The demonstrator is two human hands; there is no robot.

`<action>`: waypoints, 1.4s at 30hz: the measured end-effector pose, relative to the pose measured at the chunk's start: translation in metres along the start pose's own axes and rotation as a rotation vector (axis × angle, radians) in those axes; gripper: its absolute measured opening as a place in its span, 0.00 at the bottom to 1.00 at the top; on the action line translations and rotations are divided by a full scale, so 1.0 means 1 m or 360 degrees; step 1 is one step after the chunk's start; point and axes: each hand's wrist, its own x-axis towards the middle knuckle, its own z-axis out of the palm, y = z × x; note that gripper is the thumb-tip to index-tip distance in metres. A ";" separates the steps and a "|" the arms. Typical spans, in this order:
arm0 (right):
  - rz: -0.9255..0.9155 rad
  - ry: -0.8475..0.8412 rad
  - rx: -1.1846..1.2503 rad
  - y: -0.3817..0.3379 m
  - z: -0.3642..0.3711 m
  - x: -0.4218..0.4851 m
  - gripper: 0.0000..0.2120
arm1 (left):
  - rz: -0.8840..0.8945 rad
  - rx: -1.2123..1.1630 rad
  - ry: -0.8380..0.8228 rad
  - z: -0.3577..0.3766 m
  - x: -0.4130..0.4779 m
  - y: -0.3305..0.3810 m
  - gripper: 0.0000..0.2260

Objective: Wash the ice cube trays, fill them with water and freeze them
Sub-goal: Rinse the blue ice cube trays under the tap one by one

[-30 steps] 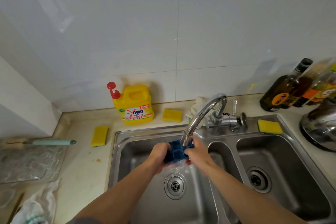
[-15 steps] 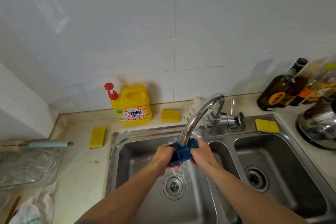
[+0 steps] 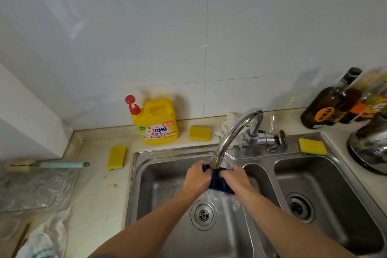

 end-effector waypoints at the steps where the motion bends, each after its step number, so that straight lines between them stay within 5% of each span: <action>1: 0.0001 -0.0034 0.0041 0.000 0.001 0.000 0.09 | -0.0030 -0.0072 -0.0003 -0.002 0.001 -0.002 0.07; 5: -0.0031 -0.0220 0.0209 0.000 0.000 0.003 0.08 | -0.0291 -0.0402 0.0031 -0.015 0.005 -0.011 0.07; 13: -0.0085 0.0038 -0.0013 0.002 0.001 0.008 0.06 | -0.0148 -0.0409 0.0019 -0.008 0.005 -0.006 0.06; 21: -0.0120 -0.0140 0.0207 -0.001 0.003 0.003 0.09 | -0.0461 -0.0789 -0.0016 -0.015 0.009 -0.015 0.06; 25: -0.0247 -0.0112 -0.0006 0.003 0.002 0.000 0.12 | -0.0352 -0.0891 -0.0179 -0.018 0.004 -0.014 0.12; 28: -0.0380 0.0059 -0.0096 0.003 0.002 -0.002 0.14 | -0.0201 -0.0710 -0.0296 -0.016 0.000 -0.015 0.17; 33: -0.0719 0.0040 -0.0229 -0.006 0.011 -0.008 0.11 | -0.0178 -0.0653 -0.0237 -0.012 0.003 -0.025 0.10; 42: -0.0629 0.0048 -0.0448 0.005 0.001 -0.009 0.12 | -0.0203 -0.0462 -0.0205 -0.009 -0.003 -0.021 0.15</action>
